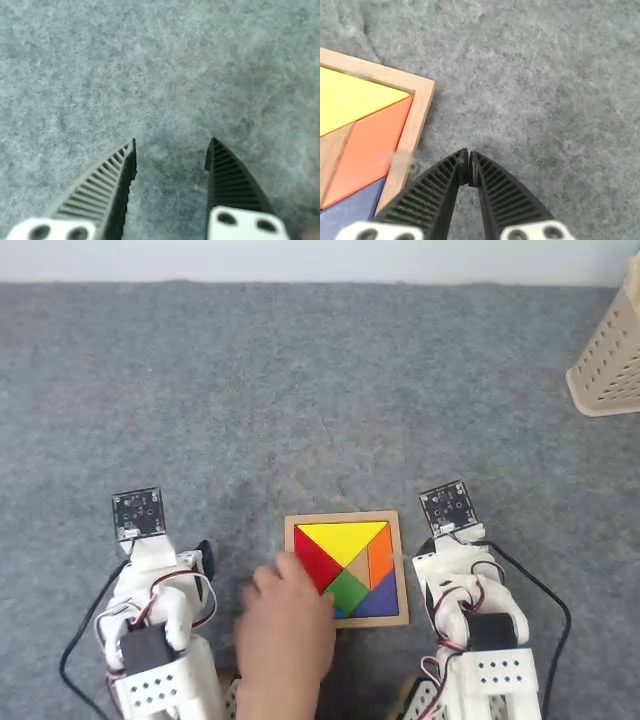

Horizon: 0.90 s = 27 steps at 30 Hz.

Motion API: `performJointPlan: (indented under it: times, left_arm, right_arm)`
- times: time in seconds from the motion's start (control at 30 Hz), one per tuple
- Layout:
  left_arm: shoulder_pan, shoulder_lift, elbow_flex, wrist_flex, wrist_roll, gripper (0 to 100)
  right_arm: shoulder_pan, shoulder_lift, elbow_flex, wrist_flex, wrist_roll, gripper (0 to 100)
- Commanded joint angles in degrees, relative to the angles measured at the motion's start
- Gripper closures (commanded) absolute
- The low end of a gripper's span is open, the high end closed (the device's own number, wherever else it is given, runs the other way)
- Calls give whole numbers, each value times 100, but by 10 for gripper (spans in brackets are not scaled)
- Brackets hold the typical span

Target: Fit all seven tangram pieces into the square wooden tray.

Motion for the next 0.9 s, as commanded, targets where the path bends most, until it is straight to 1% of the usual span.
performJointPlan:
  times: [0.0,0.37,0.57,0.87]
  left_arm:
    - [-18,-97,-75,35,-35,784]
    - [-26,-97,-75,35,-35,784]
    - [-26,-97,-75,35,-35,784]
    - [-26,-97,-75,35,-35,784]
  right_arm:
    - [40,-163,97,84,53,991]
    - [31,-163,97,84,53,991]
    - [-233,-163,97,84,53,991]
    - [-233,-163,97,84,53,991]
